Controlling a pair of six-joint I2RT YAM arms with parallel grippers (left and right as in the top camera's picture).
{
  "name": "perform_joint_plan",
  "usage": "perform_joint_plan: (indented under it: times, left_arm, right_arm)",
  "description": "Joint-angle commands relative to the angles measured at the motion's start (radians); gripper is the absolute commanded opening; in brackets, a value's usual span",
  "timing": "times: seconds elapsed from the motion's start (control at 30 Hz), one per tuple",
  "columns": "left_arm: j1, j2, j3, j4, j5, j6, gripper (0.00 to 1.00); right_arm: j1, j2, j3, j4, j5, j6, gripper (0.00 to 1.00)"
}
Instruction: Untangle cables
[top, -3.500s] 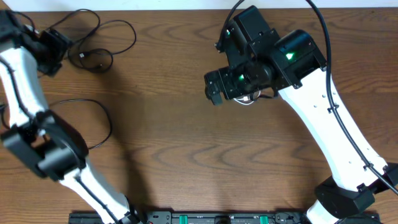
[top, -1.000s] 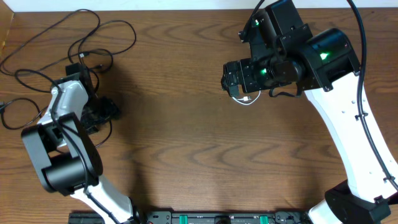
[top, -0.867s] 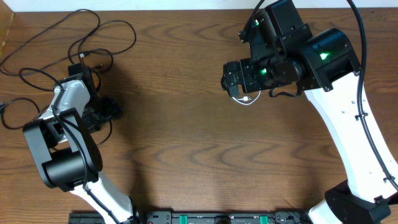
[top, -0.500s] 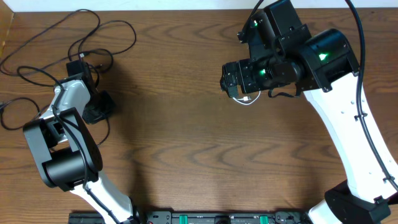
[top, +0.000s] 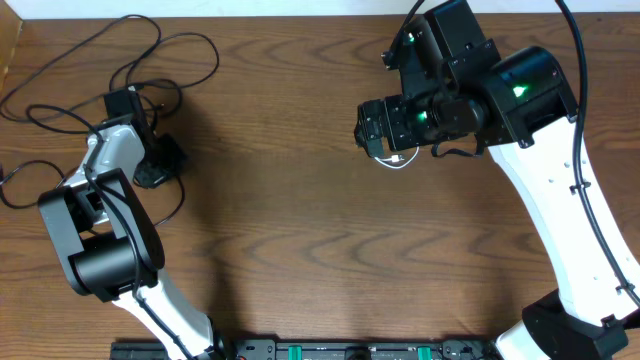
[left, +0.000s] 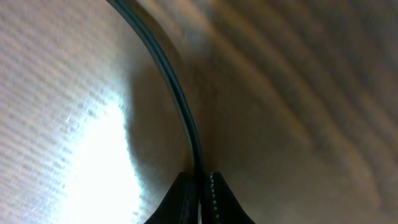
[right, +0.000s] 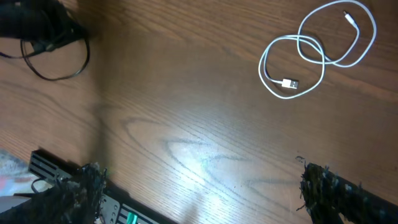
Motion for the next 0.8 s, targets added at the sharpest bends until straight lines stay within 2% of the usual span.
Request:
perform_joint_plan:
  times: [0.0, 0.37, 0.4, 0.47, 0.5, 0.53, 0.6, 0.77]
  left_arm:
    - [-0.002, 0.012, 0.066, 0.002, 0.026, -0.029, 0.08]
    - [0.01, 0.012, 0.164, -0.004, 0.026, -0.028, 0.08]
    - [0.013, 0.01, 0.164, -0.008, 0.026, -0.029, 0.17]
    - [0.017, 0.01, 0.164, -0.019, 0.026, -0.028, 0.56]
    - [0.018, 0.01, 0.163, -0.021, 0.026, -0.028, 0.68]
    - [0.02, 0.008, 0.164, -0.023, 0.026, -0.028, 0.75]
    - [0.021, 0.002, 0.164, -0.025, 0.027, -0.028, 0.79]
    - [0.02, -0.048, 0.164, -0.027, 0.135, -0.028, 0.79]
  right_arm:
    - [0.004, -0.008, 0.0, -0.008, -0.006, -0.016, 0.99]
    - [0.004, -0.008, 0.0, -0.019, -0.006, -0.015, 0.99]
    - [0.004, -0.008, 0.0, -0.022, -0.006, -0.015, 0.99]
    - [0.004, -0.008, 0.0, -0.023, -0.006, -0.015, 0.99]
    - [0.004, -0.008, 0.0, -0.023, -0.006, -0.015, 0.99]
    - [0.004, -0.008, 0.0, -0.023, -0.006, -0.015, 0.99]
    - [0.004, -0.008, 0.0, -0.026, -0.006, -0.015, 0.99]
    - [0.004, -0.008, 0.0, -0.032, -0.006, -0.015, 0.99]
